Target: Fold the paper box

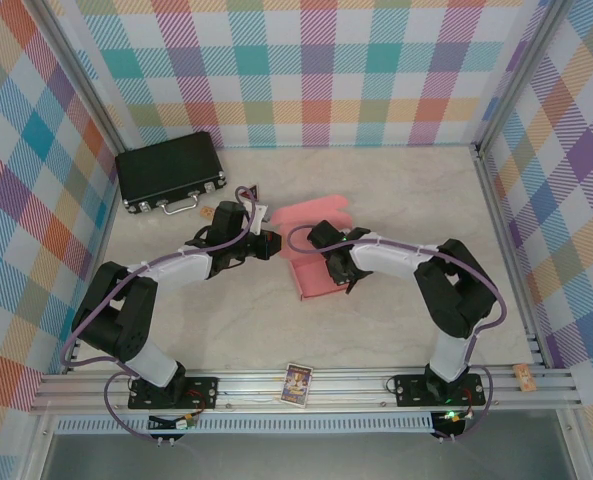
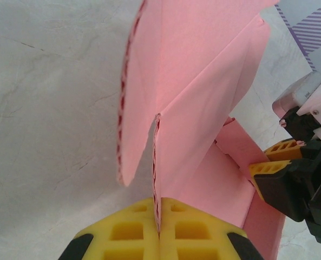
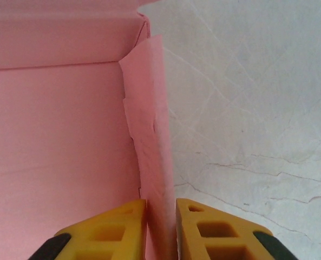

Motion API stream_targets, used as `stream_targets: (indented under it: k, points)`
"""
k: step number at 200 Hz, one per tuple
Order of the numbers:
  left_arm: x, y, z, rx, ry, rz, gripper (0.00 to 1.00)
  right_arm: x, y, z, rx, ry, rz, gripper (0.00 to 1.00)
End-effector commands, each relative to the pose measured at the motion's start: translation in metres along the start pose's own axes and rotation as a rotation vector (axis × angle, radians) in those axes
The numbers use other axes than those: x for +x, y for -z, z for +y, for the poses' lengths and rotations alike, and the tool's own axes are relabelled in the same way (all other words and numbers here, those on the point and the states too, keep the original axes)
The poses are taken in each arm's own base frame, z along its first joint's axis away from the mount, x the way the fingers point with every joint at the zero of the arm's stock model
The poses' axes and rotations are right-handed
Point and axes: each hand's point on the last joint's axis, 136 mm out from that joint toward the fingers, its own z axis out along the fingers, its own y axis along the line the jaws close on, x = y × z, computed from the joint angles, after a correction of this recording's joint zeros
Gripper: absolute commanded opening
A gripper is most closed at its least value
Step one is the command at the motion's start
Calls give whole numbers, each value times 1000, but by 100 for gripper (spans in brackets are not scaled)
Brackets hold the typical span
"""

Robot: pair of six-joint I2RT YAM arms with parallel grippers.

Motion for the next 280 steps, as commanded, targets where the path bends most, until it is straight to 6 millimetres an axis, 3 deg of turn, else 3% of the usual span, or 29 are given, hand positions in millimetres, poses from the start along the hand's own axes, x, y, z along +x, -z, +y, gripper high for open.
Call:
stream_targets:
  k: [1, 117, 182, 280]
  points:
    - [-14, 3, -6, 24, -24, -28, 0, 2, 10, -2, -32, -15, 8, 23]
    - [-13, 2, -6, 29, -24, -26, 0, -14, 28, 0, -95, -65, -66, 41]
    - [-15, -2, -4, 22, -43, -20, 0, -19, 39, -8, -239, -178, -115, 41]
    - [-33, -22, -3, 37, -112, 4, 0, -24, 27, -18, -265, -229, -97, 40]
